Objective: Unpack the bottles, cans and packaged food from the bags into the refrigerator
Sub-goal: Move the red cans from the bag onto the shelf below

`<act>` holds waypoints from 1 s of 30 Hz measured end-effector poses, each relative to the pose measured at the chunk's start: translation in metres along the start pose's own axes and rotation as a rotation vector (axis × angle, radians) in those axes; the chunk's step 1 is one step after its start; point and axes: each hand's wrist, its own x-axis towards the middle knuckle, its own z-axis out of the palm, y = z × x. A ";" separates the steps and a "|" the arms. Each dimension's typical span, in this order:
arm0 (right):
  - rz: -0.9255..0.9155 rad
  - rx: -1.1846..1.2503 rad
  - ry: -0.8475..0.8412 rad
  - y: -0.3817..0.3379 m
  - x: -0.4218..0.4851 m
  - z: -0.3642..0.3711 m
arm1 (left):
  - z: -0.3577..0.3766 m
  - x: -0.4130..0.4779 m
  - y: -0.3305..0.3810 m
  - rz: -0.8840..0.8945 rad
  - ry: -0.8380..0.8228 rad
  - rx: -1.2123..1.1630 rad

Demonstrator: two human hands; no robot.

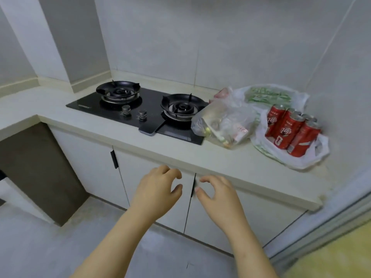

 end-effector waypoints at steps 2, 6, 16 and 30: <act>0.010 0.000 0.043 0.000 0.026 0.004 | 0.002 0.031 -0.009 0.033 -0.002 -0.010; 0.043 -0.010 0.086 0.010 0.063 0.006 | 0.013 0.080 -0.015 0.092 -0.054 0.005; 0.139 -0.016 0.191 0.066 0.134 -0.035 | 0.058 0.175 0.021 0.216 -0.114 -0.021; 0.158 -0.062 0.379 0.192 0.215 -0.158 | 0.140 0.305 0.167 0.320 -0.130 -0.093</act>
